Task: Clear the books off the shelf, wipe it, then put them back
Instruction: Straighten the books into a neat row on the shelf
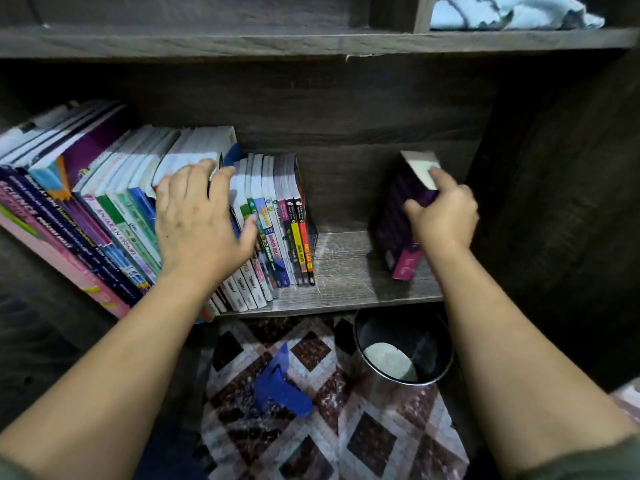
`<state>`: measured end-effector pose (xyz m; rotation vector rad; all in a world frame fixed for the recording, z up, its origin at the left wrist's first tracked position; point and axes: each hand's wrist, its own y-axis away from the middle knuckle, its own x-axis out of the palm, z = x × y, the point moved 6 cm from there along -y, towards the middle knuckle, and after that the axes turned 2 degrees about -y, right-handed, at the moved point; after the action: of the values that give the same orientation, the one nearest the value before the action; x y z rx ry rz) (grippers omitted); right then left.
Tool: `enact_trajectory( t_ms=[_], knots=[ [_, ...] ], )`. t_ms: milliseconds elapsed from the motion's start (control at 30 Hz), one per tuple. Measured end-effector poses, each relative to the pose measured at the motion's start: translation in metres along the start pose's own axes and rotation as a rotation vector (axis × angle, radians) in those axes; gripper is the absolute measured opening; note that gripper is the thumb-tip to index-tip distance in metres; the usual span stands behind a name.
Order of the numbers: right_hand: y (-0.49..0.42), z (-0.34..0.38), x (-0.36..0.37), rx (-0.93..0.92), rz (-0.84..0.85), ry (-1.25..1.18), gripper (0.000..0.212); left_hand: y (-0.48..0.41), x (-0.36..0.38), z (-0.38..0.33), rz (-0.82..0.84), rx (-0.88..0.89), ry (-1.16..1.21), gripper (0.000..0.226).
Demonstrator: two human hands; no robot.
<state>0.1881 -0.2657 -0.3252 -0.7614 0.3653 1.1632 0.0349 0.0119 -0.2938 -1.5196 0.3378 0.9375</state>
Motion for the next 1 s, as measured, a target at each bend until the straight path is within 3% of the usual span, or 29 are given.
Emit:
enact_trajectory(
  t_ms=[167, 400, 467, 533, 600, 733, 800, 867, 933, 1000],
  knots=[
    [0.036, 0.060, 0.045, -0.173, 0.092, -0.133, 0.064, 0.002, 0.000, 0.007, 0.044, 0.073, -0.002, 0.069],
    [0.054, 0.074, 0.102, -0.309, 0.252, -0.136, 0.057, 0.006, 0.003, 0.015, 0.083, 0.153, -0.015, 0.081],
    [0.042, 0.073, 0.102, -0.351, 0.438, -0.165, 0.068, 0.006, 0.005, 0.016, 0.089, 0.165, -0.021, 0.082],
    [0.038, 0.066, 0.099, -0.274, 0.730, -0.284, 0.094, 0.007, 0.006, 0.016, 0.096, 0.178, -0.031, 0.084],
    [0.042, 0.059, 0.101, -0.200, 0.838, -0.267, 0.109, 0.008, 0.006, 0.016, 0.094, 0.183, -0.036, 0.085],
    [0.057, 0.056, 0.117, -0.171, 0.681, -0.260, 0.074, 0.009, 0.007, 0.015, 0.083, 0.183, -0.031, 0.087],
    [0.061, 0.056, 0.119, -0.165, 0.670, -0.214, 0.067, 0.010, 0.008, 0.015, 0.070, 0.187, -0.028, 0.087],
    [0.060, 0.056, 0.120, -0.139, 0.706, 0.016, 0.053, 0.010, 0.009, 0.015, 0.058, 0.196, -0.021, 0.087],
    [0.072, 0.058, 0.120, -0.108, 0.780, 0.418, 0.037, 0.011, 0.012, 0.017, 0.041, 0.208, -0.017, 0.088],
    [0.106, 0.063, 0.129, -0.198, 0.898, 0.662, 0.028, 0.016, 0.017, 0.019, 0.012, 0.209, -0.020, 0.089]
  ],
)
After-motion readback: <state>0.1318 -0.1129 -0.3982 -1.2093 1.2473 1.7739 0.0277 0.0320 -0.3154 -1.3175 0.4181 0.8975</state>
